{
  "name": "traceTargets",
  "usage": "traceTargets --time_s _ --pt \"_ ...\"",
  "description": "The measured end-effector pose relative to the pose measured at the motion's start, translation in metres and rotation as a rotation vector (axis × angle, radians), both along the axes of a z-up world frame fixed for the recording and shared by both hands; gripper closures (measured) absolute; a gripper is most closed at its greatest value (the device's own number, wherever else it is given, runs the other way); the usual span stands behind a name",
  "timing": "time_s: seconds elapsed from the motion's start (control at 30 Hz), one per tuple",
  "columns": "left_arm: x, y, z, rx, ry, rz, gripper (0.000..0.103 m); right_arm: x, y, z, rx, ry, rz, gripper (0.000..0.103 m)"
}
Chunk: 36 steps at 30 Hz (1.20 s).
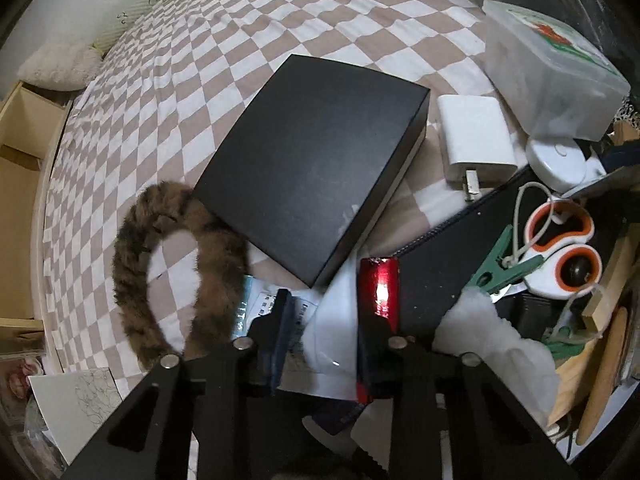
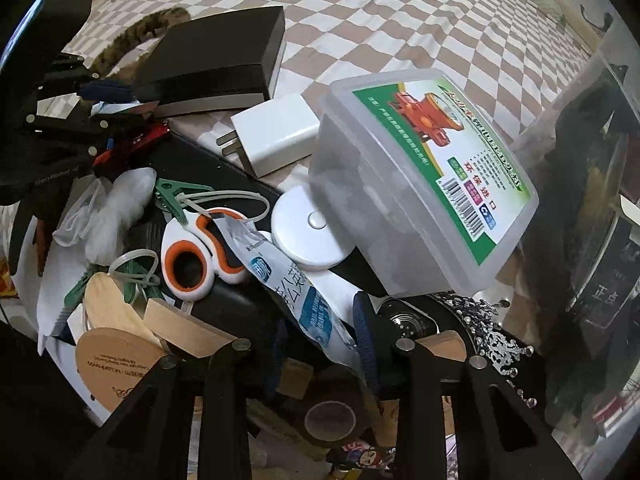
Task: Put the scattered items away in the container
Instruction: 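Close the left gripper on the white paper packet while the right grasps the blue-white packet, then lift both held packets and carry them over the clear container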
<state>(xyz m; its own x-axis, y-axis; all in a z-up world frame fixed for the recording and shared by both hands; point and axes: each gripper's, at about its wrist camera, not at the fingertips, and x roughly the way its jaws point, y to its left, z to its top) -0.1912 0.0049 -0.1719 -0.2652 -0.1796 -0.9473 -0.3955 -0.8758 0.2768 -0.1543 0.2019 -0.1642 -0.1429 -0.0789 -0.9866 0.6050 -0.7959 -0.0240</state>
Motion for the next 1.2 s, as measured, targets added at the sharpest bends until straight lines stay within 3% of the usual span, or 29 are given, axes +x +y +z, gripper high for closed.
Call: traceTargets --time_s 0.33,0.73,1.2 --pt "-0.002 -0.011 0.018 0.113 0.015 0.078 0.083 0.009 -0.018 0.008 -0.006 0.046 0.026 0.088" --pt "0.007 -0.029 0.049 0.258 0.055 0.162 0.087 0.003 -0.006 0.04 -0.079 0.077 -0.021 0.088" --pt "0.01 -0.04 0.079 0.353 0.109 0.203 0.089 0.004 -0.001 0.064 -0.143 0.116 -0.079 0.088"
